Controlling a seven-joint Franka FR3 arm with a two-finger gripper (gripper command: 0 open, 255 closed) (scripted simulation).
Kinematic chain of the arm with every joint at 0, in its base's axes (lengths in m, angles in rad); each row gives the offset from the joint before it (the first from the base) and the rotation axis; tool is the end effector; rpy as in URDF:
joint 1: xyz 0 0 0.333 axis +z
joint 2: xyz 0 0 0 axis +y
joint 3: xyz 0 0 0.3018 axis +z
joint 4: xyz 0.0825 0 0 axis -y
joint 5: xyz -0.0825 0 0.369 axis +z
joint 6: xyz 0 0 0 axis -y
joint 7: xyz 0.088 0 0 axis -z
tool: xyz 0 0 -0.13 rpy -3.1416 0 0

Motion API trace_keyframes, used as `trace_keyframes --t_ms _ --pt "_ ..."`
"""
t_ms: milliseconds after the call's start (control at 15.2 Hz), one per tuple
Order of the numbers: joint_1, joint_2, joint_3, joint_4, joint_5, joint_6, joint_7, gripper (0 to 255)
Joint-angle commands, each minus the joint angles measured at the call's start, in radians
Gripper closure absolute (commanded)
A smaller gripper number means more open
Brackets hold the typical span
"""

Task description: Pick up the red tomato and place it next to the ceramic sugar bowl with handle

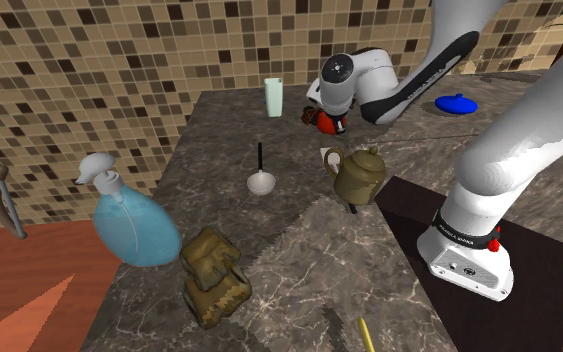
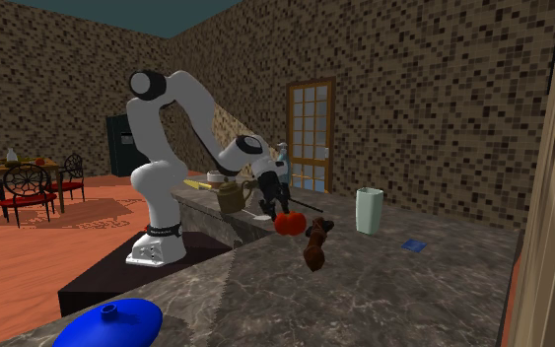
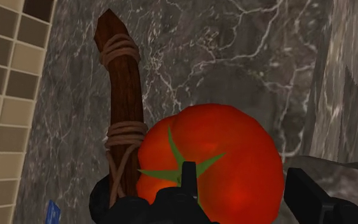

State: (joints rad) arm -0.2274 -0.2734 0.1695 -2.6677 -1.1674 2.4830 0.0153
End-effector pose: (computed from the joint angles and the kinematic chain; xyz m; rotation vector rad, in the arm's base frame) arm 0.4113 -0.0365 0.3126 2.1538 0.9951 0.0427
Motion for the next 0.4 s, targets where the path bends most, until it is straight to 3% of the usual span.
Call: trace_keyframes --t_ms 0,330 --pt "0.002 -0.011 -0.005 -0.005 0.017 -0.004 -0.021 255" --pt "0.022 -0.071 -0.017 0.001 0.100 -0.035 -0.117 255"
